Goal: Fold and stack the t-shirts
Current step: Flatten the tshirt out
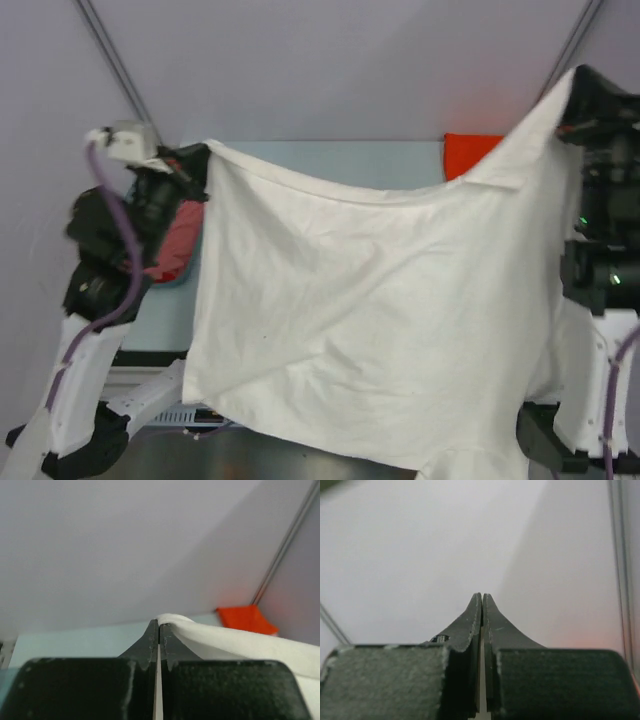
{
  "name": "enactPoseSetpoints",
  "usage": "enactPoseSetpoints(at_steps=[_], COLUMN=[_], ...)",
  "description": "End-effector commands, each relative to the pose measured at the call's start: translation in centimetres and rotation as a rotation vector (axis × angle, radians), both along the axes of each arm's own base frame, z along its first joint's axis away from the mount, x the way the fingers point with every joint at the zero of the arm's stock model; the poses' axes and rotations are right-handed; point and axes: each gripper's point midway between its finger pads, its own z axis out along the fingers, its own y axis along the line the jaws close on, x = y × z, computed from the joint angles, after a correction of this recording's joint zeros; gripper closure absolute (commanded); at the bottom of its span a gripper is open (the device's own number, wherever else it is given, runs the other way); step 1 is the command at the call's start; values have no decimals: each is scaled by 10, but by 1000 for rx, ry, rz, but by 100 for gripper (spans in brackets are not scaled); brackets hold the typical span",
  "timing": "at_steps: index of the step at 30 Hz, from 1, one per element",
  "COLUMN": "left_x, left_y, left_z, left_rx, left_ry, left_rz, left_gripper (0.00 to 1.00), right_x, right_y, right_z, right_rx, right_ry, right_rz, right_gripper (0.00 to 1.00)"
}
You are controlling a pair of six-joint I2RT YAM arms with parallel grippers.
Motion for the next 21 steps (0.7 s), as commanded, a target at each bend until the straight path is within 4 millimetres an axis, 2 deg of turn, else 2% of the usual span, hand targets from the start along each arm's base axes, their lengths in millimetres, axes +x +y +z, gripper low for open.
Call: enactPoseSetpoints(at_steps=[1,2,3,4,5,6,7,8,9,10,11,12,13,14,15,16,17,18,19,20,21], left_x=[71,83,98,107,125,136,146,164,176,187,202,218,227,238,249,266,274,283,298,305,312], left_y=[-10,-12,-6,-11,-12,-3,-7,-7,1,1,1,5,5,7,10,11,16,17,19,21,25], left_z=[-106,-127,-166,-179,-210,-241,-259,-297,-320,-329,-369,-368,-378,-389,-424,-420,-456,-436,-449,-451,-455], left_rx=[135,148,168,166,182,197,205,233,238,244,270,263,264,265,270,279,291,285,287,284,281], left_ry=[246,286,362,374,448,512,542,629,690,718,811,812,838,871,959,984,1080,1052,1093,1098,1099], left_rz=[90,87,106,65,59,80,46,43,54,38,20,28,19,14,5,10,11,9,9,13,19], left_gripper=[100,100,100,100,100,100,100,100,100,100,100,99,100,100,100,100,100,100,100,100,100], right_x=[121,146,166,180,194,209,230,242,251,270,279,291,309,320,329,341,356,364,373,385,395], right_y=[8,9,10,10,11,11,11,13,13,18,17,16,30,31,32,33,34,35,38,42,44], right_z=[-103,-144,-167,-184,-206,-237,-268,-288,-304,-336,-349,-363,-386,-398,-405,-397,-425,-430,-440,-423,-450], right_rx=[-21,-18,-17,-18,-15,-13,-9,-5,-2,-10,-16,-15,-24,-25,-29,-31,-32,-36,-39,-47,-53], right_ry=[280,361,399,422,465,513,575,609,623,685,706,727,773,798,816,803,865,878,900,867,929], right_rz=[47,55,60,60,64,65,68,73,74,100,98,93,121,123,128,131,134,138,154,165,177], right_gripper=[100,100,100,100,100,100,100,100,100,100,100,100,100,100,100,100,100,100,100,100,100])
